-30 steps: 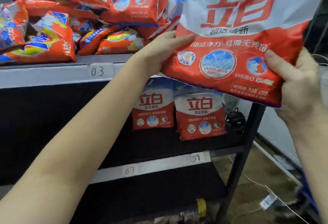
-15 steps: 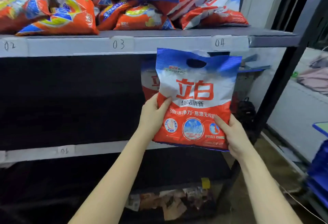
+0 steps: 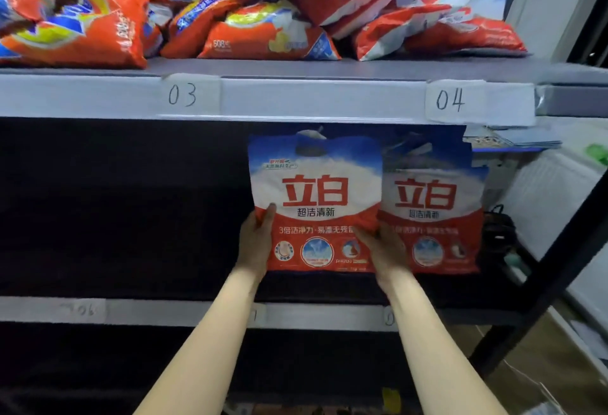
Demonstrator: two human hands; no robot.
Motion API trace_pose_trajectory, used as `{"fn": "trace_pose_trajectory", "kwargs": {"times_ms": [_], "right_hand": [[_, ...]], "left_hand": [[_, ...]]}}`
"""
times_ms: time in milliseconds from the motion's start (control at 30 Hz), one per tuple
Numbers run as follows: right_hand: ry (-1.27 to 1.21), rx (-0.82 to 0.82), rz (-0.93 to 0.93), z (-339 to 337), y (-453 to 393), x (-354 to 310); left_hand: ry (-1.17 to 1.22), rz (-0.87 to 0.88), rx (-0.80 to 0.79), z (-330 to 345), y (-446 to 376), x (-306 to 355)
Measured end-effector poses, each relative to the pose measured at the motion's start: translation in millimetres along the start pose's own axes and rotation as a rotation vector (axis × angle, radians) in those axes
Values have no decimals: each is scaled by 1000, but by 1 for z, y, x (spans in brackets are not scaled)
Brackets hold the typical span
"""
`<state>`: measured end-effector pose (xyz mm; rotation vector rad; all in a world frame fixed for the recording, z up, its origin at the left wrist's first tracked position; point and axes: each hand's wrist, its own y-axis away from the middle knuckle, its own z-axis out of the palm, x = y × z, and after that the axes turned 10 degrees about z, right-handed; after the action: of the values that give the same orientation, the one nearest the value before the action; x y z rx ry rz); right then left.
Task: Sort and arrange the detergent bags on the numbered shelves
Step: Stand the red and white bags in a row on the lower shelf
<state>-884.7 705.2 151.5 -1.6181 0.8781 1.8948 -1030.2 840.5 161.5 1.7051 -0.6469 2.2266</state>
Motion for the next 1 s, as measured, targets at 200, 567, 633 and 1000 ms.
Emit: {"fn": "trace_pose_trajectory", "kwargs": {"times_ms": [200,567,633,1000], "right_hand": [[-9,-47,10,8,-43,-8],[102,-7,80,20,-70,5],[132,-31,75,21,-71,3],[573,184,29,24,-13,31]], "left_hand": [[-52,-18,133,18,-45,-19],[-177,-77,150,20,-67,-47],[-235,-80,96,14,-65,-48],[-1105,116,-242,-21,10,-46]]}}
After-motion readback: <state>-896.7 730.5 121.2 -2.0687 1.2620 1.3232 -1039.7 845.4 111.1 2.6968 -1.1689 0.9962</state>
